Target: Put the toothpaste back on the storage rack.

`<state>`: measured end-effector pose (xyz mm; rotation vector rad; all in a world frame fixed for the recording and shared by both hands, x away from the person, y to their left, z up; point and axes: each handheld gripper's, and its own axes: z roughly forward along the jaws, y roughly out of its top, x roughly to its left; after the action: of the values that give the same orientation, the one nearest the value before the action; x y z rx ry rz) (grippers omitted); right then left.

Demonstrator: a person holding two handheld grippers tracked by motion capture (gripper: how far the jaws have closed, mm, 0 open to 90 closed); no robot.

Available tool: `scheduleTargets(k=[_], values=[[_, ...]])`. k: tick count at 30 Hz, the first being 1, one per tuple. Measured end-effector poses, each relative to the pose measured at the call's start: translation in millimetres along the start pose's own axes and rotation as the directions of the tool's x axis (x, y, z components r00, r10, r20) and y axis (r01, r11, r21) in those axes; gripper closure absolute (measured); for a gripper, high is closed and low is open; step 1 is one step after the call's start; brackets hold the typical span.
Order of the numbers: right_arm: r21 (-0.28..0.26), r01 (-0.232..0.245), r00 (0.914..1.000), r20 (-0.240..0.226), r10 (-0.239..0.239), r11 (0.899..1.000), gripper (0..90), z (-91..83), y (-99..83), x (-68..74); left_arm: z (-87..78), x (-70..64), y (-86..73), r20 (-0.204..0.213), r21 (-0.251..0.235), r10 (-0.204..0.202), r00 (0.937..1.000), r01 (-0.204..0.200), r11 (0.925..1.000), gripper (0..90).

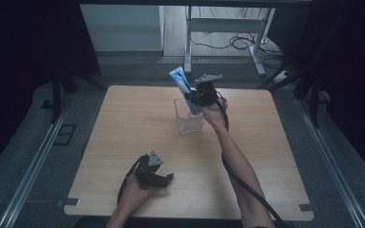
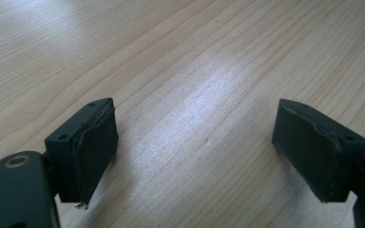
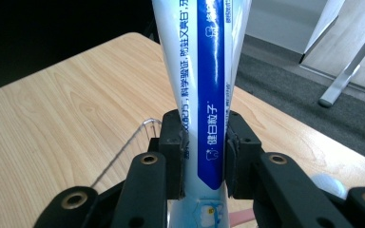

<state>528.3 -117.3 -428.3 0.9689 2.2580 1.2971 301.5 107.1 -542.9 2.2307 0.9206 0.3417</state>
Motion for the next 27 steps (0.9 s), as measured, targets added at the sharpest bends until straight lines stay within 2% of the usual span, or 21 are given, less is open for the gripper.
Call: scheduleTargets(k=[9,27], values=[[0.019,-0.028,0.9996,-0.009,0.028,0.999,71.6,5.6,-11.4,-0.8,0.0,0.0,0.0,0.000,0.000,0.000,1.0000,0.000,1.0000,15.3],[0.066,-0.003,0.9997,-0.022,0.005,0.998,70.1,5.5,-15.0,4.5,0.0,-0.1,0.0,0.000,0.000,-0.001,1.0000,0.001,1.0000,15.3]])
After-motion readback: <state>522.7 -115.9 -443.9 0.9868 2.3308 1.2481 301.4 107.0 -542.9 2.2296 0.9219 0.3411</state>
